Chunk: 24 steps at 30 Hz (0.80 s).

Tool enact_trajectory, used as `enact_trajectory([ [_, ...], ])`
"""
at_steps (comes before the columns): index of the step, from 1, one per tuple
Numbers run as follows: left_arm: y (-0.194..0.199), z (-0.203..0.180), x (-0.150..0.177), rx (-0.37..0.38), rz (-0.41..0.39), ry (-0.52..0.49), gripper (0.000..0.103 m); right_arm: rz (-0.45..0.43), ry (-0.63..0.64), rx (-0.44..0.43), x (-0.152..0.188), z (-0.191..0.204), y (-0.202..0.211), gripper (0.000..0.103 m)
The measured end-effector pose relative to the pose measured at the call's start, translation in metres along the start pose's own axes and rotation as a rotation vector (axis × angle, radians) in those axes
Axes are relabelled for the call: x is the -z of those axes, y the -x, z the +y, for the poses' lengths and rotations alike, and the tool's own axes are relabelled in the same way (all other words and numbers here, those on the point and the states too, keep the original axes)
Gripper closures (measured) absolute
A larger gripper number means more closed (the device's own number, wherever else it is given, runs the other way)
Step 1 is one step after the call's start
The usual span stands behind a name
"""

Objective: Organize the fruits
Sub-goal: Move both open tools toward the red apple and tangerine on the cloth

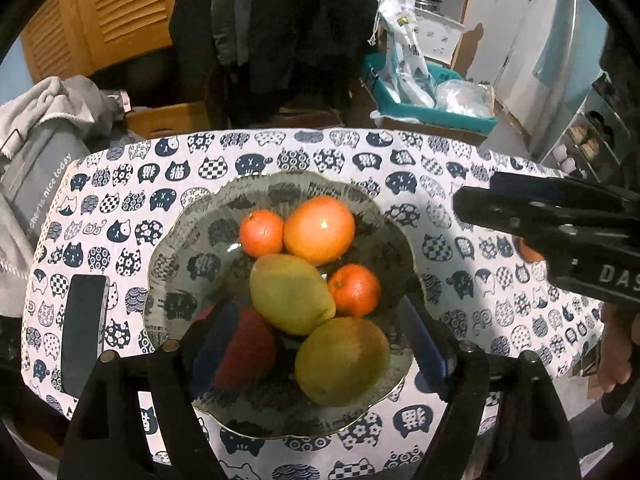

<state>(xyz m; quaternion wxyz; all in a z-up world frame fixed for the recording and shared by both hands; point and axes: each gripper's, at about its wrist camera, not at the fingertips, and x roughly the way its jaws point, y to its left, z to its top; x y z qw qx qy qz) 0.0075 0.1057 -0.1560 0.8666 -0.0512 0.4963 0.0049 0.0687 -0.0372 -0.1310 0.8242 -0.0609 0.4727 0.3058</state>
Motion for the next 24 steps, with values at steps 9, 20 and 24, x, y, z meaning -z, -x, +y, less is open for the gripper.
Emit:
enact_trajectory([
  [9,0.010,-0.010,-0.013,0.017,-0.030,0.010,0.021,-0.067,-0.027,0.030,-0.004,-0.013,0.038,0.042],
  [20,0.034,-0.045,-0.028,0.026,-0.109,-0.063,0.020,-0.145,-0.050,0.077,0.002,-0.033,0.081,0.039],
  [24,0.041,-0.055,-0.033,0.044,-0.125,-0.070,0.020,-0.177,-0.060,0.088,0.006,-0.041,0.097,0.034],
])
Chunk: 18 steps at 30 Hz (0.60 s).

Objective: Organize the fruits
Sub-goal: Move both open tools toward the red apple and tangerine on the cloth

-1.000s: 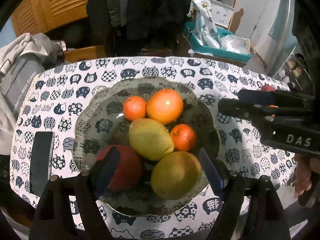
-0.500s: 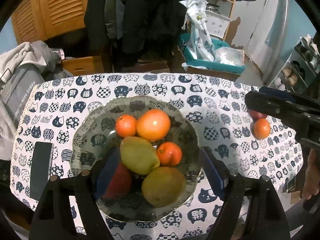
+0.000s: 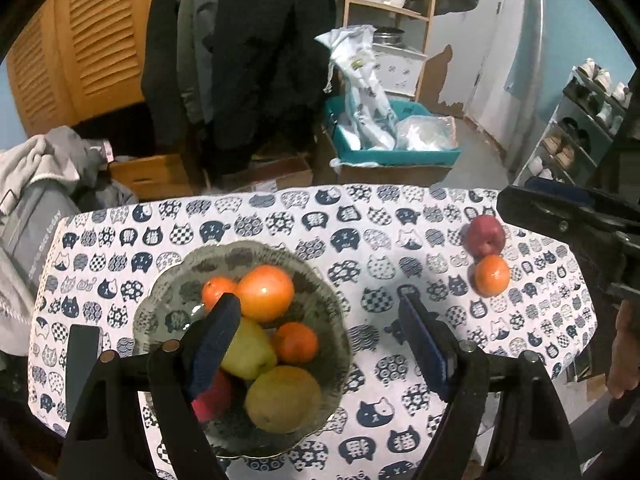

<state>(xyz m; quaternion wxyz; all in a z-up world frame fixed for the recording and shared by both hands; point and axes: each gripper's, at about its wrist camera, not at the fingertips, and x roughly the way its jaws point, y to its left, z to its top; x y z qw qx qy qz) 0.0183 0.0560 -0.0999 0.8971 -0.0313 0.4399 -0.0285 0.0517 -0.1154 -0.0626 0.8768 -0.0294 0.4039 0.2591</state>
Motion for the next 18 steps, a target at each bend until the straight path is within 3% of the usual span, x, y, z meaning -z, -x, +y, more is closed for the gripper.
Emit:
enact_trajectory([
  [18,-0.007,-0.049,-0.018,0.045,-0.003,-0.074,0.018,-0.045,-0.068,0.084,0.013,-0.051,0.029,0.026],
])
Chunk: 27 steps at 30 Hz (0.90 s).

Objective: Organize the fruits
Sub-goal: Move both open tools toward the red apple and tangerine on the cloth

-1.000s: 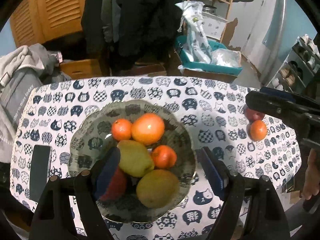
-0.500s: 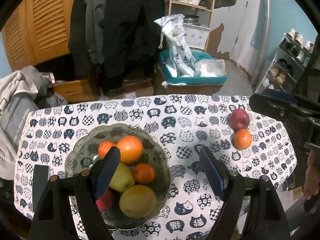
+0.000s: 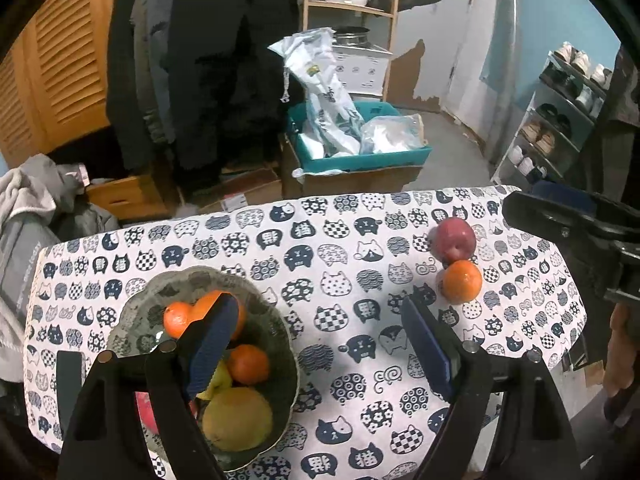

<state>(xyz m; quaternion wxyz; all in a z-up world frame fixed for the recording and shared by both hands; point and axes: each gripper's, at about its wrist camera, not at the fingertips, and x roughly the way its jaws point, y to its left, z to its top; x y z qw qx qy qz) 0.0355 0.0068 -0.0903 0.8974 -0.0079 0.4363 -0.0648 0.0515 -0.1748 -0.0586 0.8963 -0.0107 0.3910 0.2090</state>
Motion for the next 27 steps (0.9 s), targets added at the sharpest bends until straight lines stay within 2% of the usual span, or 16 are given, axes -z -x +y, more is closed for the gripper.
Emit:
enact_trajectory([
  [18,-0.032,-0.034,-0.013,0.023,0.047,-0.049,0.016,0.023,-0.102,0.083,0.009,-0.071,-0.006,0.023],
  [27,-0.069,-0.053,-0.011,0.016,0.107,-0.103,0.015,0.115,-0.157,0.101,0.031,-0.101,-0.038,0.022],
])
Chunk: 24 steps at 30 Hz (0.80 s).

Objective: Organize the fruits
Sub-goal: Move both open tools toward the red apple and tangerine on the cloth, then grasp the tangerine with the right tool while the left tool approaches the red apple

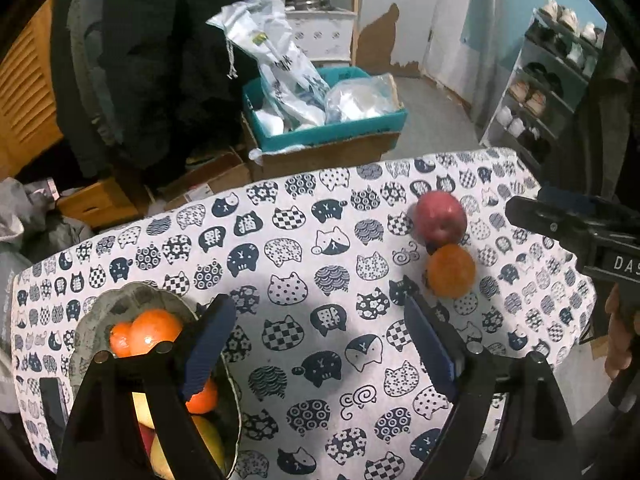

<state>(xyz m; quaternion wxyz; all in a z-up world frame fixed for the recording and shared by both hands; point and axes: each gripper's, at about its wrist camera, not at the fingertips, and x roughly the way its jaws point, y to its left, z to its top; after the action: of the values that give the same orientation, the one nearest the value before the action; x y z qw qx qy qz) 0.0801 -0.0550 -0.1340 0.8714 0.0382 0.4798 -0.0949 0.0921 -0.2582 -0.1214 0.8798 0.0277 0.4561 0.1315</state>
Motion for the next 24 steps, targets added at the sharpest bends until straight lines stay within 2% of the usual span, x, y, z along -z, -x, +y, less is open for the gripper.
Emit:
enact_trajectory([
  [11,-0.043,0.001,0.003,0.002,0.079,0.013,0.015,0.165,-0.056,-0.010,0.028,-0.026,-0.072,0.022],
  [18,-0.067,0.006,0.010,0.026,0.145,0.061,0.015,0.226,-0.072,-0.019,0.041,-0.034,-0.101,0.022],
  [24,-0.075,0.005,0.013,0.020,0.163,0.056,0.015,0.259,-0.068,-0.020,0.048,-0.034,-0.117,0.022],
])
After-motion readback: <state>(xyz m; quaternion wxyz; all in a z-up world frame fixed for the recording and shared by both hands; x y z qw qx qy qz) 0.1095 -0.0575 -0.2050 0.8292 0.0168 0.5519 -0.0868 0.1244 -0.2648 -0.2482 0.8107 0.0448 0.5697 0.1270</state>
